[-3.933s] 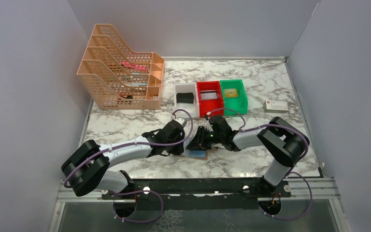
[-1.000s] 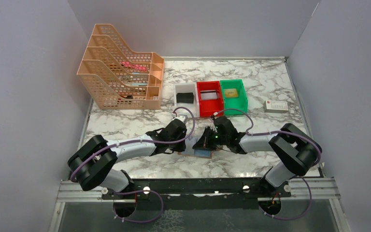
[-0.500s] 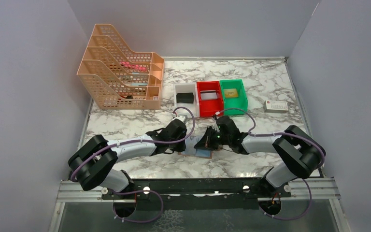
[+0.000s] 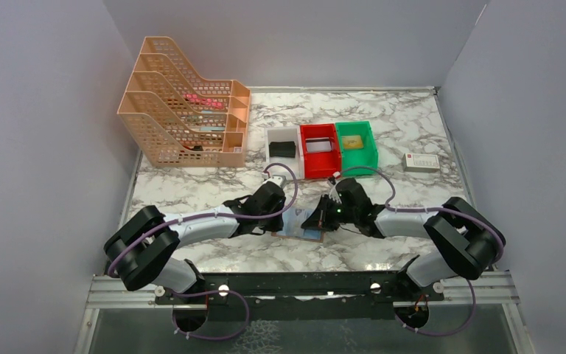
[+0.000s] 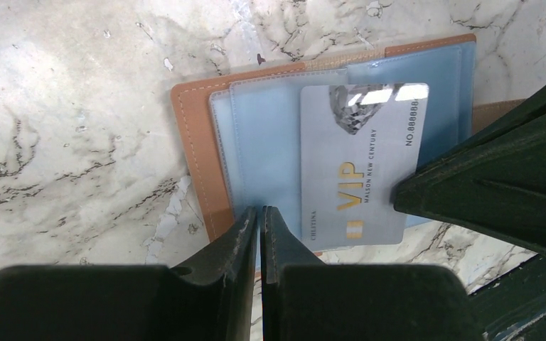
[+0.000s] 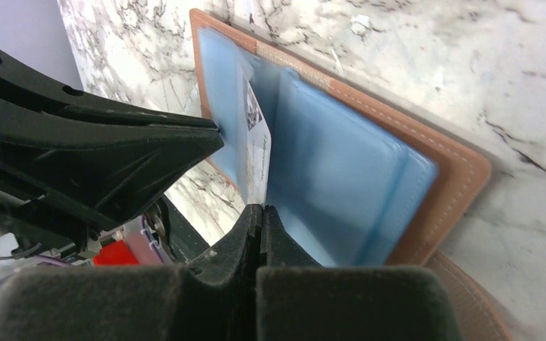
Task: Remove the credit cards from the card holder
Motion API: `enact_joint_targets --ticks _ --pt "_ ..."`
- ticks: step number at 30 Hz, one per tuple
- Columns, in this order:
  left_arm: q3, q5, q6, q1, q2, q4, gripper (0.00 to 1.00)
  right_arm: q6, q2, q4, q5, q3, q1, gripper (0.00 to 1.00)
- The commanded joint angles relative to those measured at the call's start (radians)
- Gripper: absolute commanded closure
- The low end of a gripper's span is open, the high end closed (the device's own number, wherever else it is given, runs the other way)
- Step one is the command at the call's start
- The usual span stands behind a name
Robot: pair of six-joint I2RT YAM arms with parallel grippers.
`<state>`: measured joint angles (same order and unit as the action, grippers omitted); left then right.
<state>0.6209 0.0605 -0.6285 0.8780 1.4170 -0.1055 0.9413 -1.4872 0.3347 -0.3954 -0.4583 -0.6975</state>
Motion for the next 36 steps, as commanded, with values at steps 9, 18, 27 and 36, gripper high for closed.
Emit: enact_joint_targets --ticks 9,18,27,36 --pt "0.024 0.043 0.022 0.005 -0.041 -0.102 0.79 -0.015 0.027 -0.028 0.017 0.038 0.01 0.99" --pt "0.065 -0.099 0.074 0.004 -0.116 0.022 0.52 -0.002 0.006 -0.018 0.032 0.037 0.009 0.99" --pt "0.059 -0.189 0.037 0.005 0.014 0.075 0.56 0.043 0.018 0.053 0.035 0.076 0.009 0.96" --pt "-0.005 -0.174 0.015 0.004 0.061 0.066 0.71 0.137 -0.026 0.207 0.013 0.127 0.009 0.9"
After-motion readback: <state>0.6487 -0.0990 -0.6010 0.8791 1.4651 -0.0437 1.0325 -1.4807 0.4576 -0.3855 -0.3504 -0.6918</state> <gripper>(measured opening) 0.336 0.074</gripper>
